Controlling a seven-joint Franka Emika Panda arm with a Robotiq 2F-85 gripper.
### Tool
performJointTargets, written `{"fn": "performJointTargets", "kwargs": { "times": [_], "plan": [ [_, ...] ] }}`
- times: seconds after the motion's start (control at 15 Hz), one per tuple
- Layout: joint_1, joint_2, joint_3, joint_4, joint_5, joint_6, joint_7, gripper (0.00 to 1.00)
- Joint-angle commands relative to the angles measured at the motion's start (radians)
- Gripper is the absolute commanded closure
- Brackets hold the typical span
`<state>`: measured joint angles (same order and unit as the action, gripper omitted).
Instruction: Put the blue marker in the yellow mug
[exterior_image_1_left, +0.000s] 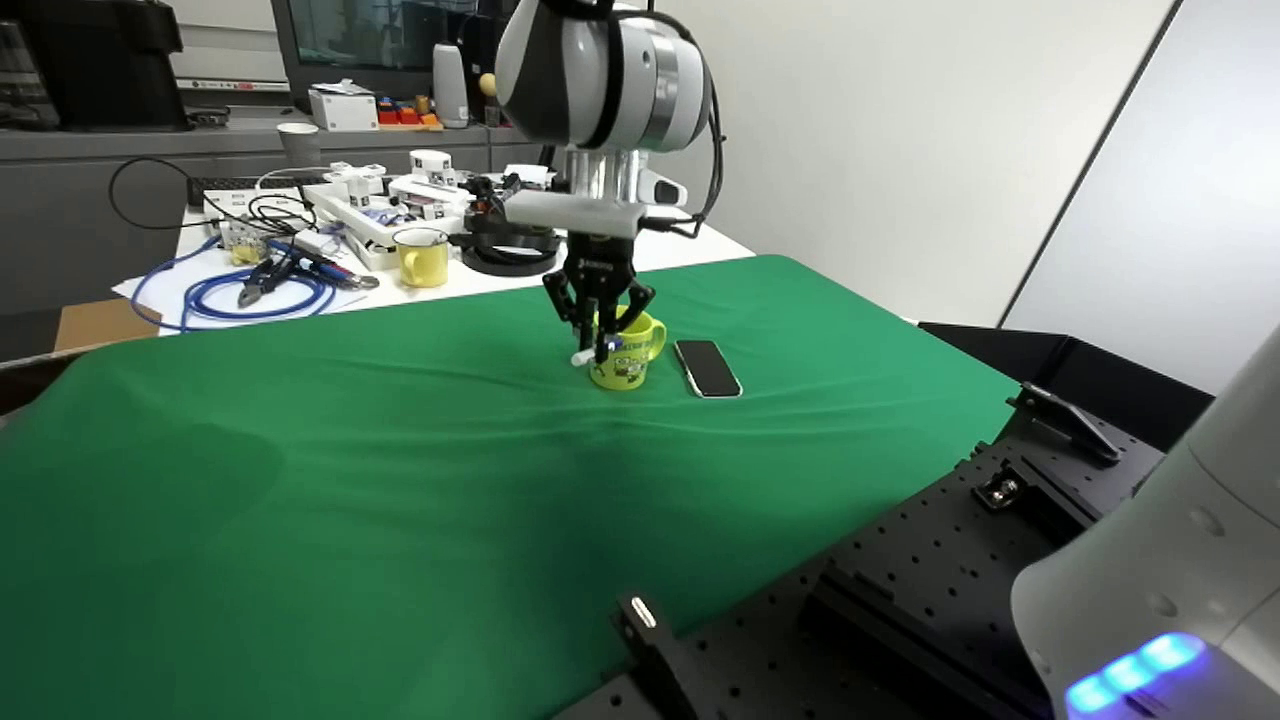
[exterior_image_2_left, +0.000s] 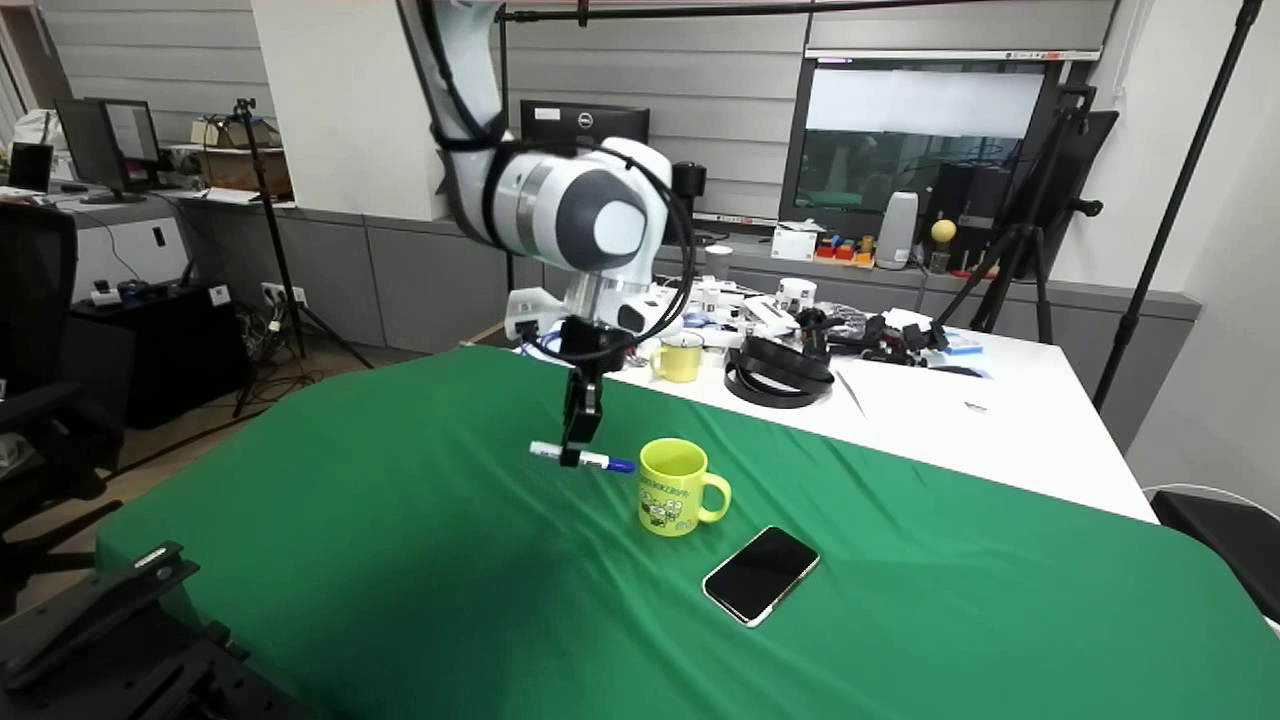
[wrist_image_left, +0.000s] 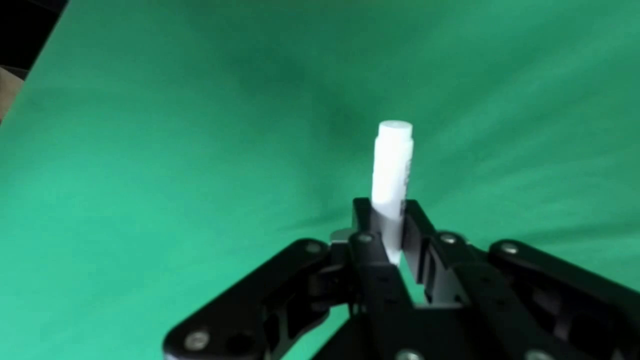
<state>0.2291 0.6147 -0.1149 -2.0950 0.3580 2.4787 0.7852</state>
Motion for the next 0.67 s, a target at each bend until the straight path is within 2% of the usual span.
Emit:
{"fn": "performJointTargets", "kwargs": {
  "times": [0.0,0.33,0.6],
  "plan": [
    [-0.167,-0.032,0.056,0.1,0.057,-0.234,-0.027,0.96],
    [-0.323,0.009,0.069,0.23,0.214,-0.474,-0.06,0.96],
    [-0.372,0.065,0.066,0.291,0.345,-0.539,-0.093,0.96]
  ]
}}
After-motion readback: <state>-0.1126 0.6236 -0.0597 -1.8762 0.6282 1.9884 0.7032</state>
